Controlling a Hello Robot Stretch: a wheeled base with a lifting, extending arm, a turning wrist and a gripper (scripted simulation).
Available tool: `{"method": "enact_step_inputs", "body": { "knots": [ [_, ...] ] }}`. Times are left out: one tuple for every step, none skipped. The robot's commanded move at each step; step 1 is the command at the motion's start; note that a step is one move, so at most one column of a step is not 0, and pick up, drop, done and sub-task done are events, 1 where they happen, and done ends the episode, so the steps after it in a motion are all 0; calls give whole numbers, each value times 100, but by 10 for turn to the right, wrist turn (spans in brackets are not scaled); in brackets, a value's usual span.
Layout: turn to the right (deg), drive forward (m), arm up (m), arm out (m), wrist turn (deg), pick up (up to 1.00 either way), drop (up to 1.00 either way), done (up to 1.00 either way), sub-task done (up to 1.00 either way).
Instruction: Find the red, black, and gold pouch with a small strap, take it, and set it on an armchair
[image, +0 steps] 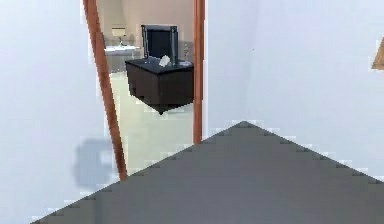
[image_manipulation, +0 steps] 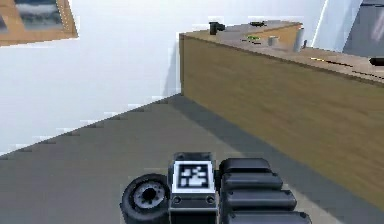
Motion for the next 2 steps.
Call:
{"method": "enact_step_inputs", "body": {
  "knots": [
    [0, 100, 0, 0, 0, 0, 0, 0, 0],
    [0, 50, 0, 0, 0, 0, 0, 0, 0]
  ]
}}
